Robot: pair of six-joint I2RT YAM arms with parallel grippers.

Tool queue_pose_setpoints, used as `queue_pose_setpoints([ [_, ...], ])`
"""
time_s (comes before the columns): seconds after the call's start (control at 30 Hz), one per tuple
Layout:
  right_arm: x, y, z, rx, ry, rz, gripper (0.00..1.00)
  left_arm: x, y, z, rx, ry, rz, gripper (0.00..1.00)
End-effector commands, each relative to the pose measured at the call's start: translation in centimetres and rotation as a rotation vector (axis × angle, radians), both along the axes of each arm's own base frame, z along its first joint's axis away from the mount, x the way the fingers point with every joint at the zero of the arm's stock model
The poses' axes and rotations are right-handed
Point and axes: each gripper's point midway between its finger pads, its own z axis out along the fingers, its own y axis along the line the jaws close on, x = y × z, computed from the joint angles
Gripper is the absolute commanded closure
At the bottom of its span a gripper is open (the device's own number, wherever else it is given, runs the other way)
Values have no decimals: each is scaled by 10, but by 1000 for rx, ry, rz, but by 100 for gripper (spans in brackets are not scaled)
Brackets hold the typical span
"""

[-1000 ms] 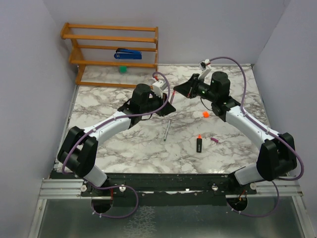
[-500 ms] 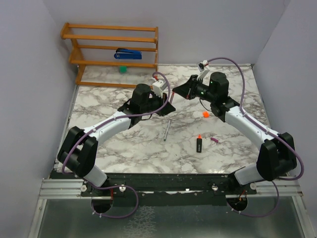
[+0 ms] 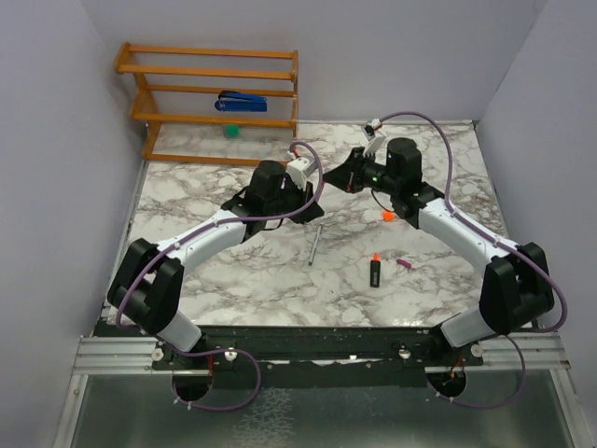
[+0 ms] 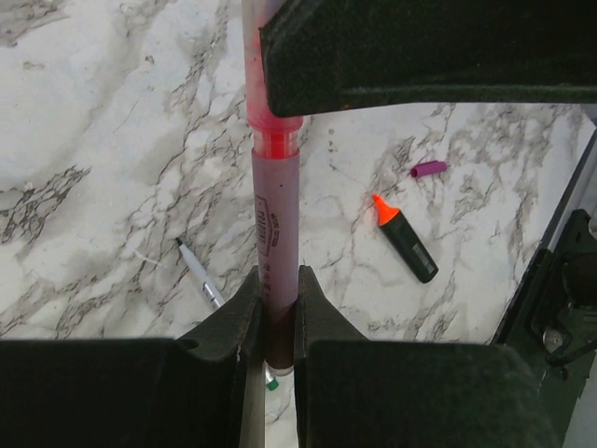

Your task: Insert the pens into the pen caps

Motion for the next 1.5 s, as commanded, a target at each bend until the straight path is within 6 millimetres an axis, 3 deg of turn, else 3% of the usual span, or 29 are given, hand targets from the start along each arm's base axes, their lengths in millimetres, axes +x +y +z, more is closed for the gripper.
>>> queue_pose_setpoints([
  [0.0, -31, 16, -36, -59, 131, 130, 100, 30, 18, 49, -6, -172, 114, 100],
  [0.27, -42, 30, -41, -16, 156, 161, 100, 39, 27, 67, -60, -219, 188, 100],
  [0.57, -52, 42, -48, 19, 191, 194, 100, 52, 53, 96, -136, -299, 314, 100],
  [1.47, -85, 68, -80, -24, 282, 287, 100, 84, 79, 152, -118, -496, 375, 100],
])
